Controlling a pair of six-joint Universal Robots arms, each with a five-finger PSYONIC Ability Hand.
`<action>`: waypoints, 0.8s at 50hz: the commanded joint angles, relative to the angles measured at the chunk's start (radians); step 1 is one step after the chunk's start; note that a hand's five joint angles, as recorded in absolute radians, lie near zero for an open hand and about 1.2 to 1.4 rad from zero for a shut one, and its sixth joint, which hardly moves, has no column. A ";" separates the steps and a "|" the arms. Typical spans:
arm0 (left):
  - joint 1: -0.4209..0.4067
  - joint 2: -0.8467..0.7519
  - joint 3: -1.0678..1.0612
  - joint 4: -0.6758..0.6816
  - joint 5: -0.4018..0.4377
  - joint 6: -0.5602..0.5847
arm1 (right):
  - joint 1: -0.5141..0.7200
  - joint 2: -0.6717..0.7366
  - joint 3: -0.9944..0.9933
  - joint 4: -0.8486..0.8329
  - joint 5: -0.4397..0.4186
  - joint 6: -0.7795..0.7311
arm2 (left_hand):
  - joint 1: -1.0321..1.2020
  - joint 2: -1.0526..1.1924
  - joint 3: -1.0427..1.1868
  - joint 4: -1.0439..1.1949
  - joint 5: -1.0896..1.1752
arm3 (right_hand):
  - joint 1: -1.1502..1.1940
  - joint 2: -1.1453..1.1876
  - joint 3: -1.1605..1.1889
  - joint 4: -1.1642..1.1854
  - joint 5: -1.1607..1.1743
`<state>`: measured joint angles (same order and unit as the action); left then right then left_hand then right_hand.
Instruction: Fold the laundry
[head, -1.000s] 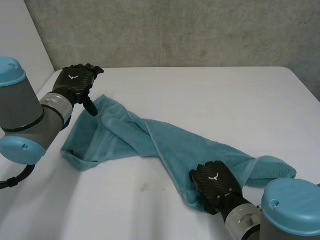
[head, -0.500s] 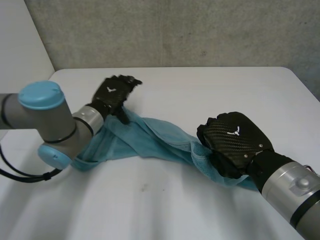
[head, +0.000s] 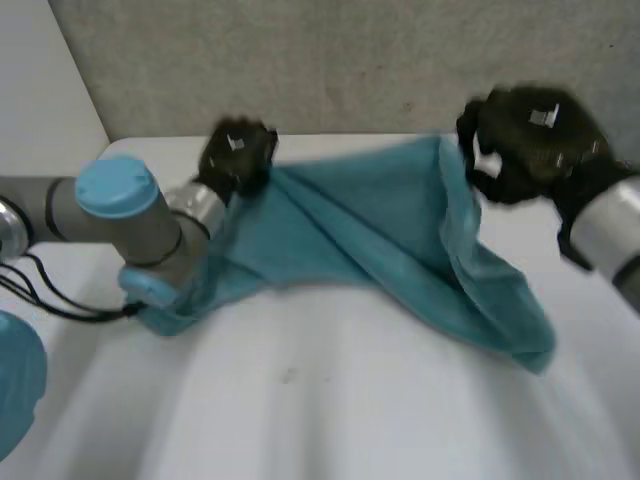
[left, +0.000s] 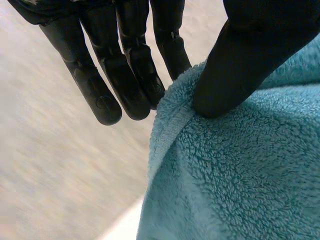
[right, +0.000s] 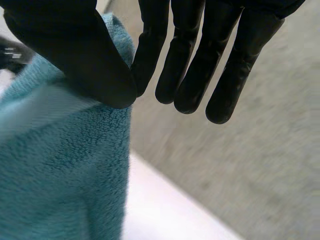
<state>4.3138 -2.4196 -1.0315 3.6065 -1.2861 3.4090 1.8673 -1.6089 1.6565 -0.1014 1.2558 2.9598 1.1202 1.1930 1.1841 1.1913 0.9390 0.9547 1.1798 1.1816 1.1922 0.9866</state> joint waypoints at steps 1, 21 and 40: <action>-0.019 0.227 0.047 0.185 -0.176 -0.007 | 0.013 0.124 -0.326 -0.064 0.136 0.162 | 0.276 0.203 0.212 0.205 0.283 | 0.442 0.217 0.215 0.204 0.235; -0.215 0.610 -0.900 0.015 -0.438 -0.001 | 0.015 0.271 -0.230 0.025 0.079 0.030 | 0.276 0.203 0.212 0.205 0.283 | -0.116 -0.341 -0.343 -0.354 -0.323; -0.200 0.737 -0.866 -0.161 -0.463 0.015 | 0.112 0.394 -0.181 0.173 0.083 -0.070 | -0.748 -0.821 -0.812 -0.819 -0.741 | -0.779 -1.004 -1.006 -1.016 -0.985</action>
<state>4.0801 -1.7516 -1.9475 3.4783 -1.7648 3.4141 1.9760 -1.2348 1.4646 0.0760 1.3403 2.8882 0.6389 0.6882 0.6925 0.6863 0.5075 0.2042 0.2172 0.2136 0.2319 0.0620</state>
